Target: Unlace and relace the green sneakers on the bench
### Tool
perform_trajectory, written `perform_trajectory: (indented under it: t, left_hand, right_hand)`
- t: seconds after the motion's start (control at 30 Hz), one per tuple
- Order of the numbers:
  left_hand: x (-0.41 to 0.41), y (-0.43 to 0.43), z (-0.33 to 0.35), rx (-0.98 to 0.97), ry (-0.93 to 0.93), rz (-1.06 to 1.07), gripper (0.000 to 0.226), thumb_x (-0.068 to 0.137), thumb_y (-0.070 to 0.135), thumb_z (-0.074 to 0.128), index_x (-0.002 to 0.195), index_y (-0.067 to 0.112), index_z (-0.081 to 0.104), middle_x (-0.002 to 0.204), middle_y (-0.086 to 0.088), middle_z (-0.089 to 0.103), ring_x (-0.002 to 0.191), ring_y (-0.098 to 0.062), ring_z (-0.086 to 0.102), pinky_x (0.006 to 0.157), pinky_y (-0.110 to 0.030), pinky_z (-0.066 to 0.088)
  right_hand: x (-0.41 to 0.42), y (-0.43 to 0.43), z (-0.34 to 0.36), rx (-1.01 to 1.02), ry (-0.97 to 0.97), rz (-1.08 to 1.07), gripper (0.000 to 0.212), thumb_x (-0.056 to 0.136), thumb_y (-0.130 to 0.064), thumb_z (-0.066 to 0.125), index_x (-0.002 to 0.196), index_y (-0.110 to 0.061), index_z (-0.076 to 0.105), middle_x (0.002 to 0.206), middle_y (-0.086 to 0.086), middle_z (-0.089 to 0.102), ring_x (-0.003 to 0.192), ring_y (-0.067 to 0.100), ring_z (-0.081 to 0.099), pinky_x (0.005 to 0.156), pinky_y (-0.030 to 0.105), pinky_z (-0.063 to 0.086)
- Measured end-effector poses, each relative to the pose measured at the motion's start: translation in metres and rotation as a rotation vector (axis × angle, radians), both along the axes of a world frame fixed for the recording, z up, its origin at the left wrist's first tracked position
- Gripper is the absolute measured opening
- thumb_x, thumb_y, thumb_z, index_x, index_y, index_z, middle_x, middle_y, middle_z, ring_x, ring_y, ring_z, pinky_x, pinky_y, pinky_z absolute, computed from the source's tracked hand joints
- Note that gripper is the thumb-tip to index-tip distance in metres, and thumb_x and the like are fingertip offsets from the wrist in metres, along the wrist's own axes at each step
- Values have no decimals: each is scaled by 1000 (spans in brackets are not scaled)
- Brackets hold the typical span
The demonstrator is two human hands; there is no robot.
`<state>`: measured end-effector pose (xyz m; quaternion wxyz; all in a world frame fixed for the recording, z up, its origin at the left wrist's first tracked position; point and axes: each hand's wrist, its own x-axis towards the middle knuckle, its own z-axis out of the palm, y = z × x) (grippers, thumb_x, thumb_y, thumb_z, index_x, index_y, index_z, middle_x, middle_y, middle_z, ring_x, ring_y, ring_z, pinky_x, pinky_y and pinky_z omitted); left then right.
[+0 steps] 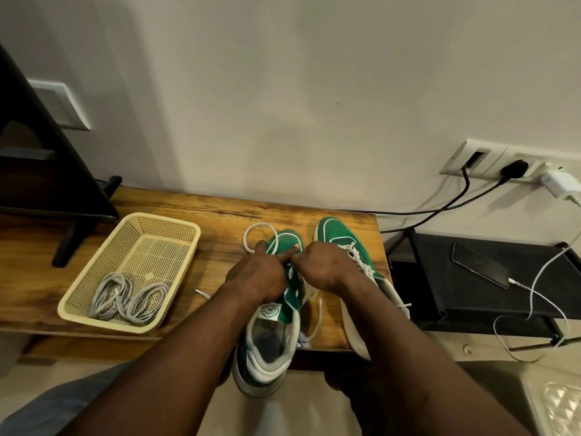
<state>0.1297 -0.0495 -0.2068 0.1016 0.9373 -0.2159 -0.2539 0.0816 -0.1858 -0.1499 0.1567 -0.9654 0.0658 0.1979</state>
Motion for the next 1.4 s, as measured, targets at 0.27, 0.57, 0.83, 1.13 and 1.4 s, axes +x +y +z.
perform_trajectory:
  t: [0.27, 0.57, 0.83, 1.13, 1.4]
  left_hand:
    - [9, 1, -7, 17, 34, 22, 76, 98, 44, 58, 154, 68, 13, 171, -13, 15, 142, -41, 44, 109, -51, 49]
    - [4, 0, 0, 28, 42, 35, 78, 98, 44, 60, 155, 67, 12, 176, -7, -1, 154, -40, 28, 115, -51, 43]
    - [0, 0, 7, 30, 48, 49, 74, 99, 41, 57, 157, 64, 16, 173, -10, 10, 152, -39, 31, 114, -49, 44]
    - [0, 16, 59, -275, -112, 288, 31, 92, 38, 71, 122, 31, 75, 117, 5, 75, 101, -21, 69, 85, -31, 55]
    - [-37, 44, 181, -1220, 245, 452, 24, 108, 15, 54, 111, 17, 78, 87, -4, 76, 55, -12, 48, 52, -26, 43]
  right_hand:
    - [-8, -13, 13, 543, -61, -222, 37, 106, -13, 44, 71, -18, 53, 75, 5, 52, 68, 18, 47, 69, 36, 40]
    - [-21, -11, 20, 747, -190, -329, 34, 99, -20, 50, 66, -15, 60, 66, 5, 52, 64, 20, 48, 69, 40, 40]
    - [-29, -18, 18, 629, -252, -441, 42, 104, -32, 54, 64, -19, 60, 63, -1, 56, 60, 15, 52, 68, 39, 45]
    - [-41, -11, 38, 489, -336, -467, 50, 98, -50, 68, 77, -5, 68, 71, 4, 69, 67, 23, 62, 72, 40, 52]
    - [-64, 13, 117, 945, -467, -575, 35, 109, -32, 55, 92, -4, 67, 67, 4, 58, 57, 14, 49, 55, 28, 42]
